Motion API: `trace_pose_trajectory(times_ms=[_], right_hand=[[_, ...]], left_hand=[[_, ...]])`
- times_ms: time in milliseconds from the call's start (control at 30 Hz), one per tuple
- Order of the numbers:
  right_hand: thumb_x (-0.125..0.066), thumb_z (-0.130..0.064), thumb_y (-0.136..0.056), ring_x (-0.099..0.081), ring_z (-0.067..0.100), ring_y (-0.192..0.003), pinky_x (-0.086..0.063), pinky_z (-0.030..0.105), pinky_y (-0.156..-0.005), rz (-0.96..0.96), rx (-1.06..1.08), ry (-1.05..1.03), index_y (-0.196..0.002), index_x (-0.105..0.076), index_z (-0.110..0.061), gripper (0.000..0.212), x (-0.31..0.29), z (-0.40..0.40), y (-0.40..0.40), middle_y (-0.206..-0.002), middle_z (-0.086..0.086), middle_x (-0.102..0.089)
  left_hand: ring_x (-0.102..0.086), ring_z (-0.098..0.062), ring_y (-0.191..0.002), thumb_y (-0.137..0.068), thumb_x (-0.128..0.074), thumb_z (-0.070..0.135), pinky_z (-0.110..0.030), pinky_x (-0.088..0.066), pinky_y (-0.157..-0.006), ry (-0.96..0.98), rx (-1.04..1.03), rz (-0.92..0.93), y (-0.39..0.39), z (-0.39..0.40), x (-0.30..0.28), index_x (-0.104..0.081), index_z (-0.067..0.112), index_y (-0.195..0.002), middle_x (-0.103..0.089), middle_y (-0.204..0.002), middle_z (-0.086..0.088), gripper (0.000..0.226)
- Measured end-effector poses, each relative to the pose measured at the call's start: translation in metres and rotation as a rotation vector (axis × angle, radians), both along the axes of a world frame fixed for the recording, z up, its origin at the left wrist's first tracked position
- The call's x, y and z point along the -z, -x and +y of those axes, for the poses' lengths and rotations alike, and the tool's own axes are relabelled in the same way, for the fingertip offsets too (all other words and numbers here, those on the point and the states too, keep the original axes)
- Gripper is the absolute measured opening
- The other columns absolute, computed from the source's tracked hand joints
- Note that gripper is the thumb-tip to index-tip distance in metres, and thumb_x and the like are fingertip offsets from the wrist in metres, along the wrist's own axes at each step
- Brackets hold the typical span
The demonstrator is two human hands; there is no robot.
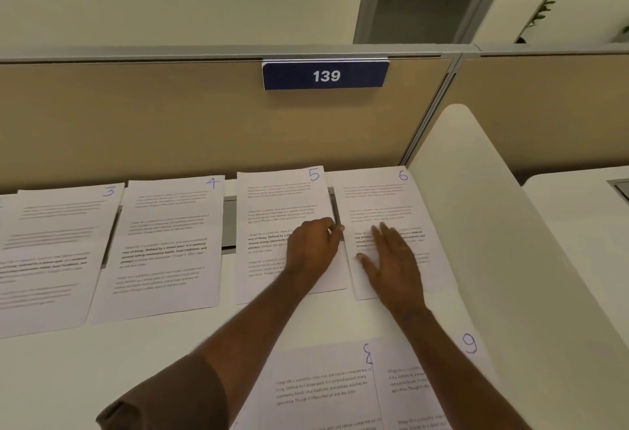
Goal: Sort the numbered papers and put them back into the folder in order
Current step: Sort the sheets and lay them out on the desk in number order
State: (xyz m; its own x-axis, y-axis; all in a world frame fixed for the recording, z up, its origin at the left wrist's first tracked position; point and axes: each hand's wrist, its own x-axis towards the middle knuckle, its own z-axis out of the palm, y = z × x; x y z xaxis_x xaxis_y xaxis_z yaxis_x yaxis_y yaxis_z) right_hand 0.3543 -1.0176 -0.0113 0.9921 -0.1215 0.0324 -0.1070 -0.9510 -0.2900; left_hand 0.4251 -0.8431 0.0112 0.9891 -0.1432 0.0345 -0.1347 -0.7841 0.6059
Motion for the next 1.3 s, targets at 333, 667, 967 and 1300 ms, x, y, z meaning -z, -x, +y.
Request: trace_pose_trajectory(times_ms=[333,667,967,1300], right_hand=[[-0.009,-0.071,-0.089,-0.016,0.024,-0.155,-0.011,0.038,-0.125,0.083,-0.057,0.006,-0.159,-0.028,-0.017,0.091,0.003,0.013,-0.012,-0.167,0.002,-0.02],[-0.016,-0.069,-0.091,-0.025,0.03,-0.152,-0.02,0.044,-0.124,0.073,-0.038,0.008,-0.156,-0.036,-0.012,0.089,0.003,0.02,-0.017,-0.164,0.008,-0.029],[-0.013,-0.072,-0.089,-0.02,0.027,-0.154,-0.016,0.044,-0.125,0.081,-0.045,0.023,-0.158,-0.032,-0.018,0.09,0.009,0.015,-0.016,-0.166,0.004,-0.024],[-0.015,-0.071,-0.094,-0.023,0.029,-0.153,-0.015,0.046,-0.124,0.0,-0.065,0.03,-0.156,-0.035,-0.018,0.084,0.003,0.031,-0.009,-0.165,0.007,-0.026]], left_hand=[[-0.002,-0.032,-0.156,-0.103,-0.035,0.056,-0.054,0.003,-0.123,-0.459,0.142,0.0,0.018,0.055,0.035,-0.022,0.024,-0.159,-0.006,-0.169,-0.007,0.066],[0.0,-0.03,-0.156,-0.103,-0.03,0.059,-0.054,0.002,-0.123,-0.508,0.124,0.06,0.021,0.067,0.028,-0.016,0.024,-0.161,-0.002,-0.17,-0.006,0.069],[0.0,-0.03,-0.156,-0.102,-0.029,0.06,-0.055,0.001,-0.125,-0.5,0.116,0.059,0.021,0.069,0.029,-0.016,0.024,-0.16,-0.002,-0.17,-0.006,0.069],[-0.013,-0.033,-0.155,-0.1,-0.025,0.064,-0.057,-0.013,-0.123,-0.449,0.145,-0.177,0.025,0.076,0.046,-0.026,0.019,-0.158,-0.011,-0.169,-0.011,0.074]])
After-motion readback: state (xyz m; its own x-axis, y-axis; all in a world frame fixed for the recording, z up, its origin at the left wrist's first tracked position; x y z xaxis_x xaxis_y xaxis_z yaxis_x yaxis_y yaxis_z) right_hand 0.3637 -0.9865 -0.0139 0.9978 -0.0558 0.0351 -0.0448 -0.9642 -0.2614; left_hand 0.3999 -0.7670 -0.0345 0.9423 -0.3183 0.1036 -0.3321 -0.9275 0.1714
